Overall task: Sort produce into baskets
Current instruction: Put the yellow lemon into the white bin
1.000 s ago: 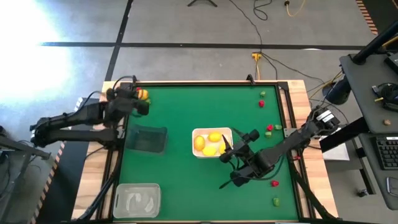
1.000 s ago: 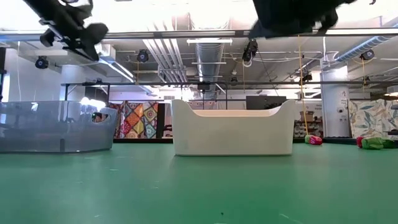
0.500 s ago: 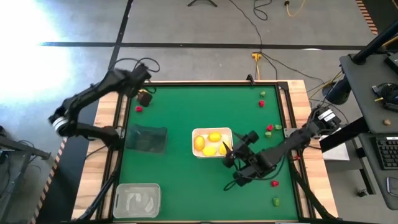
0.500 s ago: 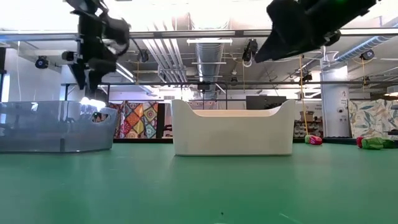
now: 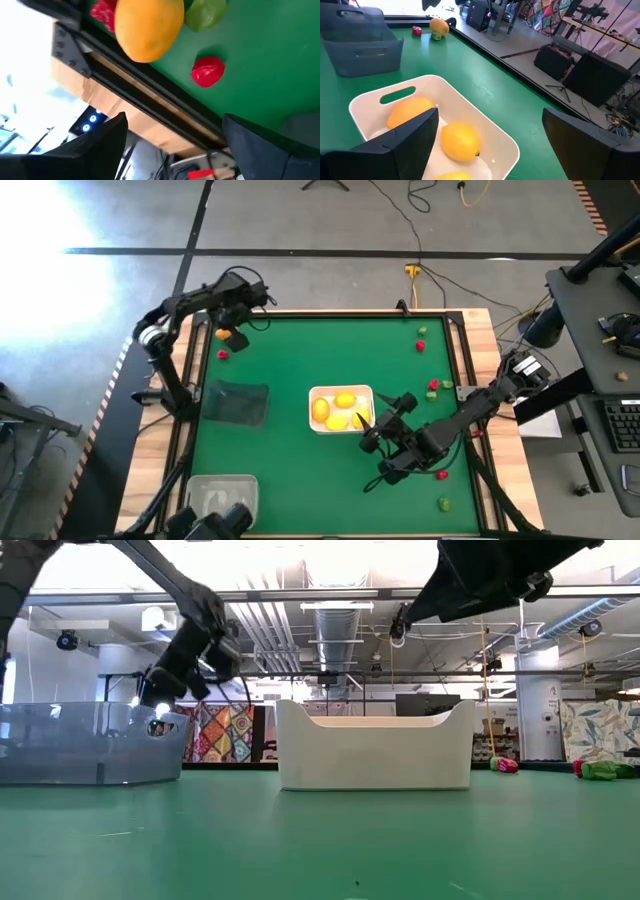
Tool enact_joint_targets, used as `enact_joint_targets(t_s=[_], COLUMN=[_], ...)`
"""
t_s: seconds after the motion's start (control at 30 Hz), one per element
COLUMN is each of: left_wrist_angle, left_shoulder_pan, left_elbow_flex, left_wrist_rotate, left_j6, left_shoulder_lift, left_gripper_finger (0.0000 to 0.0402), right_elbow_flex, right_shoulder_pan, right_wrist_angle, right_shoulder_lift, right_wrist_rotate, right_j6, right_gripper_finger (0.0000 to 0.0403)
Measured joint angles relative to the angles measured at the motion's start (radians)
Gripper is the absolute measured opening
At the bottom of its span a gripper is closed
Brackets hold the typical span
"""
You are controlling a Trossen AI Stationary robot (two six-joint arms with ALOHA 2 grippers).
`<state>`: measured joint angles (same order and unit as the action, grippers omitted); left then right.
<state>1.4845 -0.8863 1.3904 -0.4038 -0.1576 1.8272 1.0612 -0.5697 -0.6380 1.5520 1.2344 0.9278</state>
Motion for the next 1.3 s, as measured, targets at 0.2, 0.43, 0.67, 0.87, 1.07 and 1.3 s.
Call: enact_joint_targets(t_s=[0.2, 0.43, 0.67, 0.87, 1.07, 1.3], left_wrist_angle=[-0.010, -0.024, -0.028, -0.048, -0.072, -0.121], left_shoulder_pan=[-0.041, -0.079, -0.093, -0.110, -0.109, -0.109], left_elbow_flex=[0.067, 0.105, 0.101, 0.101, 0.101, 0.100], left_wrist_rotate=[-0.120, -0.059, -0.058, -0.058, -0.058, -0.058], left_j6=[-0.152, -0.355, -0.468, -0.481, -0.488, -0.489], left_shoulder_lift=[0.099, 0.131, 0.198, 0.262, 0.301, 0.326], left_gripper_finger=[0.0306, 0.0304, 0.0286, 0.0275, 0.0274, 0.0273], right_elbow_flex=[0.061, 0.098, 0.098, 0.097, 0.097, 0.095], right_shoulder_pan=[-0.001, 0.019, 0.083, 0.095, 0.095, 0.095], right_wrist_angle=[0.000, -0.008, -0.007, -0.007, -0.007, -0.007], right_shoulder_lift=[-0.006, -0.016, -0.027, -0.018, -0.019, -0.019], right_wrist_rotate=[0.006, 0.128, 0.126, 0.117, 0.110, 0.093], right_j6=[-0.130, -0.208, -0.216, -0.216, -0.215, -0.215], right_gripper_finger=[0.0366, 0.0366, 0.0366, 0.0366, 0.0366, 0.0366])
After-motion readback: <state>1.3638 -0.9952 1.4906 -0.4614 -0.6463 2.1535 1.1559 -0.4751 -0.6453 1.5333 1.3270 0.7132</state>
